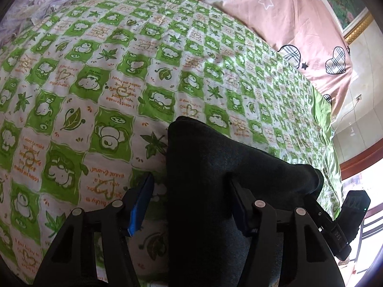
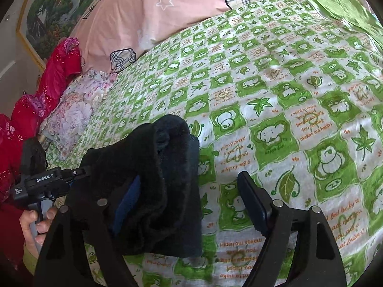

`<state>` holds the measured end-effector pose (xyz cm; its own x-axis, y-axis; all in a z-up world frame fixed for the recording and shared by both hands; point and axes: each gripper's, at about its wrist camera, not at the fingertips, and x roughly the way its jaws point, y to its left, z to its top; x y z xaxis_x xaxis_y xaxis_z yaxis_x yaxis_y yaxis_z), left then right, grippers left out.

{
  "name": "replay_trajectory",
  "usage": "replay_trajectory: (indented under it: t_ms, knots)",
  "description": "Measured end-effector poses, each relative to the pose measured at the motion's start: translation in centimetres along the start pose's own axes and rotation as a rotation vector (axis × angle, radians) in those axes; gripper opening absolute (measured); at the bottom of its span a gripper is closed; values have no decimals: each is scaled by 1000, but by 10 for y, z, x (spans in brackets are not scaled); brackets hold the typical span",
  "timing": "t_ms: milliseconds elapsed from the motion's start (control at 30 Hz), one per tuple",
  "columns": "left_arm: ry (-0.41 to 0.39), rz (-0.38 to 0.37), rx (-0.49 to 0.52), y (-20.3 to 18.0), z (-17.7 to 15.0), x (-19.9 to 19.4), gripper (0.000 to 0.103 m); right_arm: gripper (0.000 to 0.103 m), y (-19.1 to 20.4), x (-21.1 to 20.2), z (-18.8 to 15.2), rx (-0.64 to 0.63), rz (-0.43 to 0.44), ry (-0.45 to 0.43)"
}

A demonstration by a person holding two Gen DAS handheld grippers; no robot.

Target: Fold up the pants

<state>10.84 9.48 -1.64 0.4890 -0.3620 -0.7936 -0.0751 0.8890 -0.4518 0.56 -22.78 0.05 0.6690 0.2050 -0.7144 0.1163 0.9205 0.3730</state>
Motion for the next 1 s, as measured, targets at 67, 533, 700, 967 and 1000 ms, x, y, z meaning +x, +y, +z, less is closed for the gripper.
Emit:
replay_trajectory:
  t_ms: [67,533,700,967,1000]
  knots:
    - [4,-15,-2,4,1,2,62,80,0,1,1,-4,1,2]
    - [57,-91,-22,5,-31,-23,78,78,8,10,-8,43,184,113]
    - [42,-73,12,0,-37,-18,72,69,6,13,-11,60,194,119]
    - [21,-89,72,-13,-40,-24,37,53,16,4,-11,34,192,96]
    - [12,-90,77,-15,-40,-27,35,52,18,2,-11,29,191,92]
